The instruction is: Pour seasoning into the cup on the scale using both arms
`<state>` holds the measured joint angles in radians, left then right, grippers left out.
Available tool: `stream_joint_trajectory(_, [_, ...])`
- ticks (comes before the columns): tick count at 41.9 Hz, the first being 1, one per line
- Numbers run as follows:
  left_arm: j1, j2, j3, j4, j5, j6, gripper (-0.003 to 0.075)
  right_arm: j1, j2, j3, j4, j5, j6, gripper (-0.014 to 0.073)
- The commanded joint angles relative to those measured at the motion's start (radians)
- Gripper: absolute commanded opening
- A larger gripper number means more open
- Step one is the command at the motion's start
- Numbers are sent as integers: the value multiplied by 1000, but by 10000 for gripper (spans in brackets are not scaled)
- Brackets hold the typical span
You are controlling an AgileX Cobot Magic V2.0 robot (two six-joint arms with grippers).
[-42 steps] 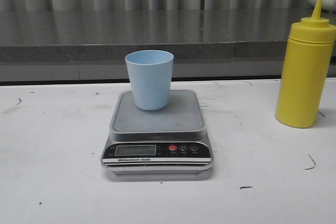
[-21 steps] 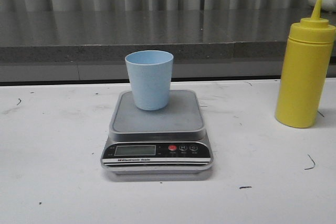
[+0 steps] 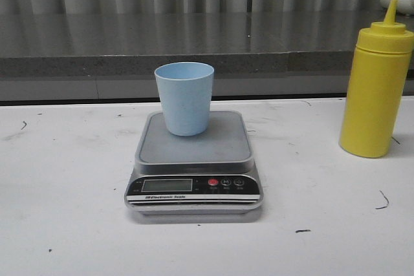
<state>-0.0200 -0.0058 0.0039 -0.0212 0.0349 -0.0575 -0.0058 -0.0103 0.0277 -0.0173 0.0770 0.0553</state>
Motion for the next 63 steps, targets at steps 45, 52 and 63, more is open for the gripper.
stream_joint_trajectory(45, [-4,-16,24,-8,-83,-11,-20,31,-16,-6,52,-77,-55,-67])
stream_joint_trajectory(52, [-4,-16,24,-8,-83,-11,-20,31,-16,-6,52,-77,-55,-67])
stream_joint_trajectory(63, [-4,-16,24,-8,-83,-11,-20,31,-16,-6,52,-77,-55,-67])
